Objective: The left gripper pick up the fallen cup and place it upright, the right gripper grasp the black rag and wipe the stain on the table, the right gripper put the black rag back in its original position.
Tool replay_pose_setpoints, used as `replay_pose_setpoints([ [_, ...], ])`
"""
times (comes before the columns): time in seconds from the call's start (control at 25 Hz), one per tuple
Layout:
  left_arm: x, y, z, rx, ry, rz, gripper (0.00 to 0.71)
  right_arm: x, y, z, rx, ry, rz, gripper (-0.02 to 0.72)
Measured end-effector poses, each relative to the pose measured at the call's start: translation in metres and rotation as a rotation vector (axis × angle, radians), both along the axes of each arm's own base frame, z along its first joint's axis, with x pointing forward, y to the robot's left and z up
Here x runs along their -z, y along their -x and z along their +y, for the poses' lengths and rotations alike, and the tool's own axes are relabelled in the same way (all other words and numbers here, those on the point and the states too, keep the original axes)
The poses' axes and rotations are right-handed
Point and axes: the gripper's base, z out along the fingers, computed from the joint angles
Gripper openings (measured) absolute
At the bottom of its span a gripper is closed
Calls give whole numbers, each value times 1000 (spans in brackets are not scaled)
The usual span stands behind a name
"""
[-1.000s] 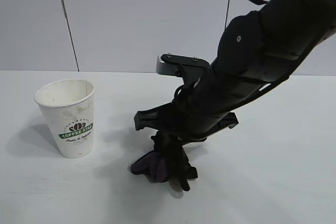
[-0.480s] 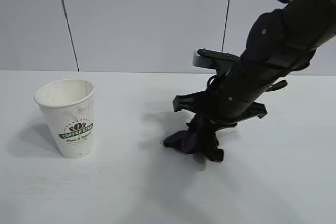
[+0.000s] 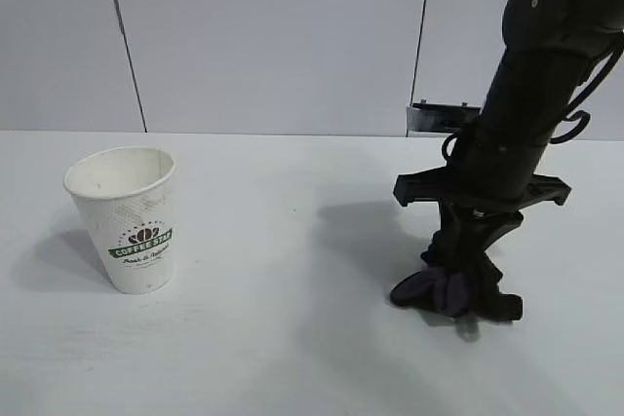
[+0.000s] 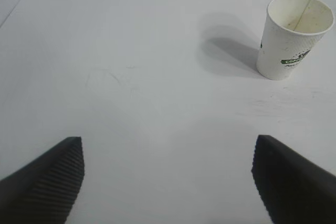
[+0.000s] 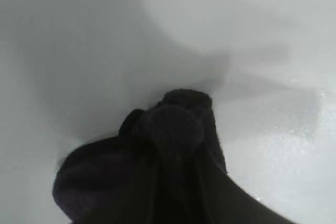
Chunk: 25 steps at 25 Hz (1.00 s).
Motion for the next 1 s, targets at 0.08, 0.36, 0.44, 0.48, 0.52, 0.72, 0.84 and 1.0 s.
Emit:
replay_pose_setpoints([
  [0.08,0,0,0,0,0,0,625,0,1,9,-15,-10,-17,83],
  [0.36,0,0,0,0,0,0,625,-1,7,33,-55,-37,-36,336],
  [0.44,0,0,0,0,0,0,625,-1,7,34,-54,-40,-35,440],
  [0.48,0,0,0,0,0,0,625,-1,8,34,-54,-40,-34,472],
  [0.52,0,0,0,0,0,0,625,-2,8,34,-50,-41,-34,489],
  [0.72,0,0,0,0,0,0,625,-35,10,32,-44,-58,-108,513],
  [0.84,0,0,0,0,0,0,625,-72,11,15,-7,-42,-202,515],
  [1.0,0,0,0,0,0,0,625,-108,8,-45,137,71,-299,515],
])
